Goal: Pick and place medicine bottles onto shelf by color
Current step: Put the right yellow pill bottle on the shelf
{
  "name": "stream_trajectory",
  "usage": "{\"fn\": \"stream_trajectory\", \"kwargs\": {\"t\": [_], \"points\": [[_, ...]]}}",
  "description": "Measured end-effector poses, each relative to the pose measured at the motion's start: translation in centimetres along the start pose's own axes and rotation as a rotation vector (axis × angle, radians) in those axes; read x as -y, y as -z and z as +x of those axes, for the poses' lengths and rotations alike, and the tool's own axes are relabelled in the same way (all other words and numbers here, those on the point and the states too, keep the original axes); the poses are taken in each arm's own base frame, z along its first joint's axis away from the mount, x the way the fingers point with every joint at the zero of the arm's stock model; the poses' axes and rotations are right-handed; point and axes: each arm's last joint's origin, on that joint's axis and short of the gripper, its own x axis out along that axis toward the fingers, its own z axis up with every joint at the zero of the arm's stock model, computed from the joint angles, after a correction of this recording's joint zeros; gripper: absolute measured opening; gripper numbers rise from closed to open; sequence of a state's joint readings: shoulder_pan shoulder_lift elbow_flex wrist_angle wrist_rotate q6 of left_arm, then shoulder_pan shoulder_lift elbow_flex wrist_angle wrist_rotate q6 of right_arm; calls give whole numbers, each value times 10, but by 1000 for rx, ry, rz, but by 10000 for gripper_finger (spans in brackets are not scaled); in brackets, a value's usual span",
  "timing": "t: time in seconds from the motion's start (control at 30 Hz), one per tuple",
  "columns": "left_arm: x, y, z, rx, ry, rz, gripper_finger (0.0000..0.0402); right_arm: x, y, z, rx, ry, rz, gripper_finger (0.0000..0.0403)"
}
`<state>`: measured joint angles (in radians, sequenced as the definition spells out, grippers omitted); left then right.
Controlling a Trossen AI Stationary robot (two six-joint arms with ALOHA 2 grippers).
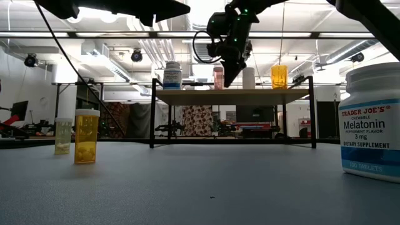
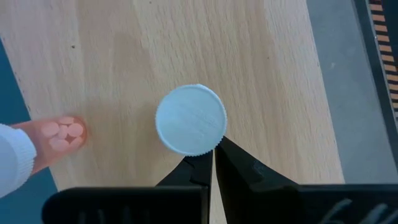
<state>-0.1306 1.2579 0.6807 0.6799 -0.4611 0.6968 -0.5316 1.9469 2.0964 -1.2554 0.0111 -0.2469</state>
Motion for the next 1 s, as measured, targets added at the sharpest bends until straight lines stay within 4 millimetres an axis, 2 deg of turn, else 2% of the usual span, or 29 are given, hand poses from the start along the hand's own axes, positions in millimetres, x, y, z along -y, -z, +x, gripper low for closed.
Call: {"fn": "stream_trajectory", "kwargs": {"t": [0.7,1.0], "points": [[0,0,0,0,0,0,0,-3,-1,2,14,-62,23,9],[0,0,0,0,0,0,0,8,0,1,-8,106,-56,9]]}}
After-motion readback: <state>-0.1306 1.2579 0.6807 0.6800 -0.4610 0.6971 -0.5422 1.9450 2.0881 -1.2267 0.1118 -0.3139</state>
